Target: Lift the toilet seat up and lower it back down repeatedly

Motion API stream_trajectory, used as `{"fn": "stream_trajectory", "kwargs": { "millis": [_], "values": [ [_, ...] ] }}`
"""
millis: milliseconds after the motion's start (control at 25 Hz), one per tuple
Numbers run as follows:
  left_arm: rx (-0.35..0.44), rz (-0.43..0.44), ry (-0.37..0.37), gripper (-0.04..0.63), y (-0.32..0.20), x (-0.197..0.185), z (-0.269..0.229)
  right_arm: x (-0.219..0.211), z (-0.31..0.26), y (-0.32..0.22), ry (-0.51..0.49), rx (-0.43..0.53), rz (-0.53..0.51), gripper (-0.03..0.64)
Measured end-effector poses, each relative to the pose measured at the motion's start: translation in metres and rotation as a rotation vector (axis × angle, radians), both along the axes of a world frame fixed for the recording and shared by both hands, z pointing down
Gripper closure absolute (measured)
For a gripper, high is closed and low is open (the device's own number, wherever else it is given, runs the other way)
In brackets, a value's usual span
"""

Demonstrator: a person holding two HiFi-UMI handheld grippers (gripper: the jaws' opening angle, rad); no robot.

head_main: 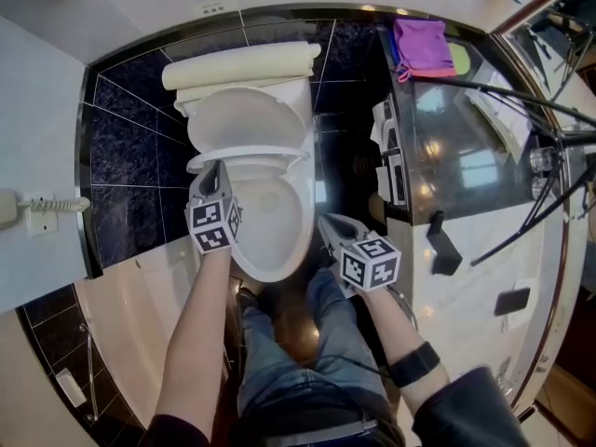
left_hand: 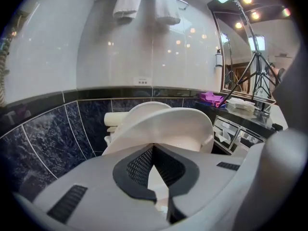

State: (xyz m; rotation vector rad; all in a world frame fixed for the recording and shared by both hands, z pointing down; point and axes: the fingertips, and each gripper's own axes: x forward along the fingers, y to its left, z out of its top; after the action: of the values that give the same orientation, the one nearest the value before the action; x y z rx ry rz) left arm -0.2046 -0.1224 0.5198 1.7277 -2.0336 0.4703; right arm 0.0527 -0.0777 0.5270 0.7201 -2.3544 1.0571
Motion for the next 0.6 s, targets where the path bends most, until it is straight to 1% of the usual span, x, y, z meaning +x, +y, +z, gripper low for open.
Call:
{"fn": "stream_trajectory", "kwargs": {
  "millis": [160,320,440,600],
  "values": [
    [-0.007,0.005,-0.037,0.595,-0.031,-0.012,0.000,0.007,-0.002,-0.006,-0.006,-0.001,0.004,0.592],
    [-0.009,-0.003,-0.051,0.595,-0.052,-0.023,-0.003,0.009,-0.003,-0.016,-0.008,0.009,0.005,0.592],
    [-0.008,-0.006,-0.053,0.595,-0.058,-0.024,-0.007,0.009,-0.007,-0.024,-0.005,0.027,0.005,0.592],
    [-0.010,0.019,-0.061,0.595,-0.051,-0.017,-0.014,0.005,-0.013,-0.027,0.009,0.054,-0.006,0.592]
  ]
}}
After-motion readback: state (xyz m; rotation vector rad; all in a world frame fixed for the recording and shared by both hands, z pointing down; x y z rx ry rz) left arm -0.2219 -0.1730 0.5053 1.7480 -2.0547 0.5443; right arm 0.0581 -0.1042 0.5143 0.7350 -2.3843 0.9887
